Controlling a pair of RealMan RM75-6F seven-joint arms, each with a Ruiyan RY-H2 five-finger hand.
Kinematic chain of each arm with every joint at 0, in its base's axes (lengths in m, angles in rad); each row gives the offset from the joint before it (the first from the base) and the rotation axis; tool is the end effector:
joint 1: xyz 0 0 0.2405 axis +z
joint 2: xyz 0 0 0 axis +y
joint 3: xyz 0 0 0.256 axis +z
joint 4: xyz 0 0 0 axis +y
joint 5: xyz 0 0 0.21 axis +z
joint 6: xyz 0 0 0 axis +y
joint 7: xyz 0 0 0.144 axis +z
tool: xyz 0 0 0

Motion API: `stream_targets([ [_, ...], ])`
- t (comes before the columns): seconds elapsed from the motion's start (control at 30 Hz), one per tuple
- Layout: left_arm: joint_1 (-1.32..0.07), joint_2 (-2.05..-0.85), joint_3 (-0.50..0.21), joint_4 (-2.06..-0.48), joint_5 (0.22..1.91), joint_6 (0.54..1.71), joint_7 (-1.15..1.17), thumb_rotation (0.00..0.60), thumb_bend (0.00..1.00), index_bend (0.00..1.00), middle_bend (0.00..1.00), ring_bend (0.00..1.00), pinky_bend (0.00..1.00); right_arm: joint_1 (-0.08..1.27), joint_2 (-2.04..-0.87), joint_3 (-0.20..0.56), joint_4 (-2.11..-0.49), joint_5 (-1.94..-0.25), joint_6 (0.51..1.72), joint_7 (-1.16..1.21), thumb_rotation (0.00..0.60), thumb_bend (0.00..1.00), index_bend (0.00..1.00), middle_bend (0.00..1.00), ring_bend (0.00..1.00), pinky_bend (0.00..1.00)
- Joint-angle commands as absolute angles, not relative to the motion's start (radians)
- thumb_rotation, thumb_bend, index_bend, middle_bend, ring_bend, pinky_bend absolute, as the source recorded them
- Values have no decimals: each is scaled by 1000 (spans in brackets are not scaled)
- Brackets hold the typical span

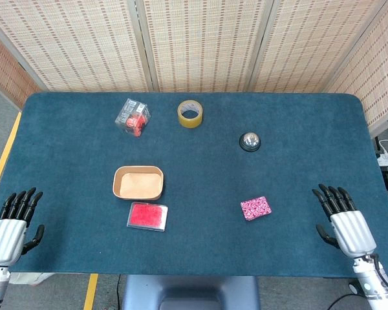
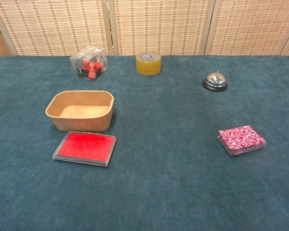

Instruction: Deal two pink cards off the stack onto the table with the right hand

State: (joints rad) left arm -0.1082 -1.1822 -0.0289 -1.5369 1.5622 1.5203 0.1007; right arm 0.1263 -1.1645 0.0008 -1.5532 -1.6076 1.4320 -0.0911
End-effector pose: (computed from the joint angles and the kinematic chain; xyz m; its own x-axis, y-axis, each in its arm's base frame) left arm -0.3074 0.1843 0.1438 0.4986 -0.0316 0.8662 0.8621 -0.0862 -0.4994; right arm -0.3043 -0.1825 0.1300 0.5061 -0.0704 0.8596 -0.8565 -0.1583 0.4913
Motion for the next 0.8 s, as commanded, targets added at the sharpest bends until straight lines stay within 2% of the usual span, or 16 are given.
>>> stream_targets([
  [0.03, -107, -1176, -30, -1553, 1561, 1522, 103, 600, 458, 0, 0, 0, 52, 126, -1169, 0, -1551, -1617, 1439, -93, 600, 300, 0, 0, 0, 0],
  [0.17, -108, -1173, -27, -1555, 1566, 1520, 95, 600, 457, 0, 0, 0, 51, 127, -1182, -9, -1535, -1646, 1453, -82, 600, 299, 0, 0, 0, 0],
  [0.27, -109, -1167, -25, -1558, 1567, 1514, 80, 600, 456, 0, 0, 0, 52, 144, -1194, -21, -1533, -1659, 1418, -101, 600, 299, 0, 0, 0, 0],
  [0.47, -127, -1163, -23, -1563, 1568, 1482, 70, 600, 457, 0, 0, 0, 52, 242, -1212, -24, -1578, -1684, 1251, -252, 600, 300, 0, 0, 0, 0],
  [0.63, -138, -1159, -20, -1560, 1568, 1461, 59, 600, 456, 0, 0, 0, 52, 322, -1251, 4, -1625, -1615, 1095, -396, 600, 300, 0, 0, 0, 0],
  [0.8, -142, -1159, -19, -1562, 1569, 1456, 58, 600, 457, 0, 0, 0, 52, 345, -1269, 20, -1635, -1575, 1054, -448, 600, 300, 3, 6, 0, 0],
])
